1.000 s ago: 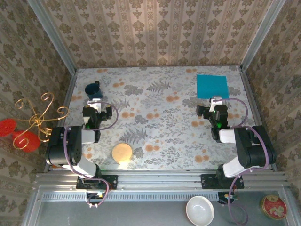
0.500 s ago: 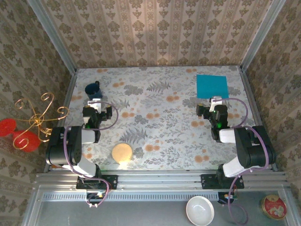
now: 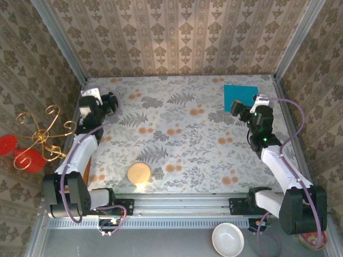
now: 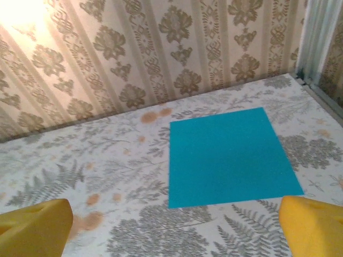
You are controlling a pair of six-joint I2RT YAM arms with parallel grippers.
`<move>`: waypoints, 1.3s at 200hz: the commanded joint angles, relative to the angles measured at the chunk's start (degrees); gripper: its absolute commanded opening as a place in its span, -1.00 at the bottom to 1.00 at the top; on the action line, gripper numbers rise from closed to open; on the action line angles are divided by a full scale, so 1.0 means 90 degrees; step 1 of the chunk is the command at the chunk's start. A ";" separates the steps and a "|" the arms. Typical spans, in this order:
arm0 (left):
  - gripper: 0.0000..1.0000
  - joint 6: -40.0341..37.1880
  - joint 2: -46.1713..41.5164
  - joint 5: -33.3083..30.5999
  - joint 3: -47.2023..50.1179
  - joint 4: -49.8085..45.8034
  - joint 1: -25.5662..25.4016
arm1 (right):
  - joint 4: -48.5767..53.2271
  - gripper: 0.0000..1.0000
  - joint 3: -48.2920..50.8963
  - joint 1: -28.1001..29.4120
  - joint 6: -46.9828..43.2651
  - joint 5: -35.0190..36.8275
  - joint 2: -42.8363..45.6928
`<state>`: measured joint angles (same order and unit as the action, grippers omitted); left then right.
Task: Fold a paper plane with a square sheet of paper (pick it up from the middle)
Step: Move the square sheet of paper to the center of the table.
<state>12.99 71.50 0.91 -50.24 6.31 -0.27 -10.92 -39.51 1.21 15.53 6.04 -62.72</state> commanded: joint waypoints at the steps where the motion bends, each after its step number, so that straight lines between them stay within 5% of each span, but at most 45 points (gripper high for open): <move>1: 1.00 0.1054 0.0073 0.1220 -0.0313 -0.1497 0.0043 | 0.1966 1.00 -0.0551 -0.0013 0.0864 -0.0613 -0.0120; 38: 1.00 0.1213 0.0308 0.2336 -0.0589 -0.1607 -0.0270 | 0.3466 1.00 -0.1982 -0.0047 0.1451 -0.1083 -0.1216; 147: 1.00 0.0973 0.1790 0.1779 -0.1519 -0.2032 -0.2498 | 0.4780 0.93 -0.5206 -0.0075 0.1966 -0.1079 -0.5143; 260: 1.00 0.1406 0.2310 0.2046 -0.1566 -0.1688 -0.2822 | 0.5622 0.83 -0.7640 -0.0134 0.1903 -0.1106 -0.7563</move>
<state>24.45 91.81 18.06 -62.94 -9.82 -25.52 35.46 -104.84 0.47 32.40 -3.86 -127.09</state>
